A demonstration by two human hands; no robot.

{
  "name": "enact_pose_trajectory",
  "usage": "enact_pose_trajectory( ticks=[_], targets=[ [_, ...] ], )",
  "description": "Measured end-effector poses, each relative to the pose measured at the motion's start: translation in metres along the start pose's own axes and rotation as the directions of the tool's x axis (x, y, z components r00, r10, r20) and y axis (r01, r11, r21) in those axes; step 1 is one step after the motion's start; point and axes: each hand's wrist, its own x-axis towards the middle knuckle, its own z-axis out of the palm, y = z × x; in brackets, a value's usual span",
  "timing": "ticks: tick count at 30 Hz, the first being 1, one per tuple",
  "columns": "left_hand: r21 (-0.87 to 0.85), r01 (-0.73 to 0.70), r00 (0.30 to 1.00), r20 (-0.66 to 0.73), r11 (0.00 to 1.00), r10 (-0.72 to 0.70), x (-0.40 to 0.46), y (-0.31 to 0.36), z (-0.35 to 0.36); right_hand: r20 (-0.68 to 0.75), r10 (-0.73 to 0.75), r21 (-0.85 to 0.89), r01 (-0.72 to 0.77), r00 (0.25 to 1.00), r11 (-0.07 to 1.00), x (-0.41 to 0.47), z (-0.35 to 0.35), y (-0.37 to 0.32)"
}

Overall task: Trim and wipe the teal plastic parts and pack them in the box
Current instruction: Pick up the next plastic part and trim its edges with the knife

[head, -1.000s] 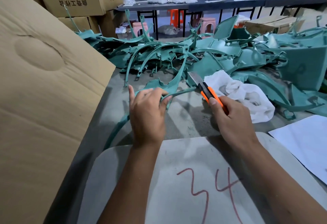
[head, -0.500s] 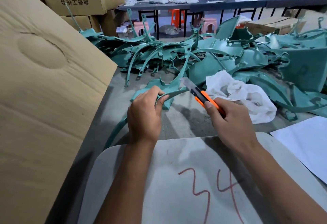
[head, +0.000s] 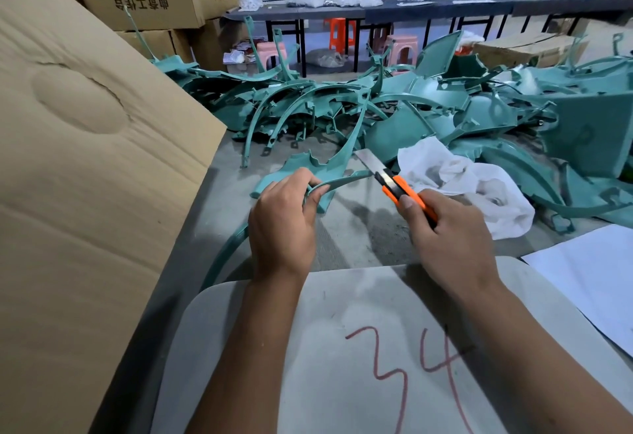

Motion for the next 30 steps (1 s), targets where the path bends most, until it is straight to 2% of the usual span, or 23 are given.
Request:
enact_pose_trajectory(
  ticks=[2,3,6,9,11,13,15,16,19,22,27,30],
  targets=[
    [0.006,0.000,1.000,0.003,1.000,0.000,0.000,0.000,0.000,0.001,0.067,-0.016,-0.067,0.998,0.998,0.002,-0.002,0.004],
    [0.007,0.003,1.000,0.000,1.000,-0.003,0.001,0.000,-0.001,-0.017,0.053,-0.001,-0.053,0.998,0.999,0.002,-0.003,0.005],
    [0.010,0.012,1.000,-0.012,1.000,-0.012,0.001,0.001,-0.001,-0.054,-0.133,0.088,0.138,0.990,0.987,0.000,-0.006,0.000],
    [0.001,0.014,1.000,-0.019,1.000,-0.014,0.002,0.000,0.000,-0.013,-0.258,0.001,0.258,0.966,0.966,-0.003,-0.001,-0.007],
    [-0.007,0.013,1.000,-0.022,1.000,-0.013,0.001,-0.001,0.001,-0.027,-0.232,-0.063,0.230,0.972,0.971,-0.003,0.002,-0.005],
    [-0.025,0.014,1.000,-0.026,1.000,-0.015,0.001,-0.001,0.001,-0.081,-0.119,-0.108,0.110,0.990,0.988,0.000,0.003,0.002],
    [-0.052,0.026,0.999,-0.037,0.998,-0.028,0.002,-0.002,0.000,-0.132,-0.004,-0.107,-0.010,0.991,0.994,0.004,0.000,0.008],
    [-0.068,0.037,0.998,-0.047,0.997,-0.041,0.004,-0.003,-0.001,-0.157,0.006,-0.078,-0.018,0.988,0.997,0.004,-0.002,0.009],
    [-0.143,0.082,0.992,-0.084,0.986,-0.095,0.010,-0.005,-0.006,-0.218,-0.108,0.026,0.117,0.970,0.993,0.001,-0.006,0.002],
    [-0.182,0.093,0.994,-0.037,0.979,-0.101,0.011,-0.004,-0.007,-0.189,-0.191,0.015,0.198,0.963,0.980,-0.002,-0.001,-0.010],
    [-0.190,0.100,0.995,-0.006,0.977,-0.103,0.008,-0.007,-0.005,-0.118,-0.204,-0.085,0.194,0.972,0.977,-0.006,0.004,-0.020],
    [-0.180,0.089,0.996,-0.016,0.980,-0.093,0.007,-0.007,-0.005,-0.141,-0.123,-0.130,0.105,0.982,0.986,-0.003,0.002,-0.013]
  ],
)
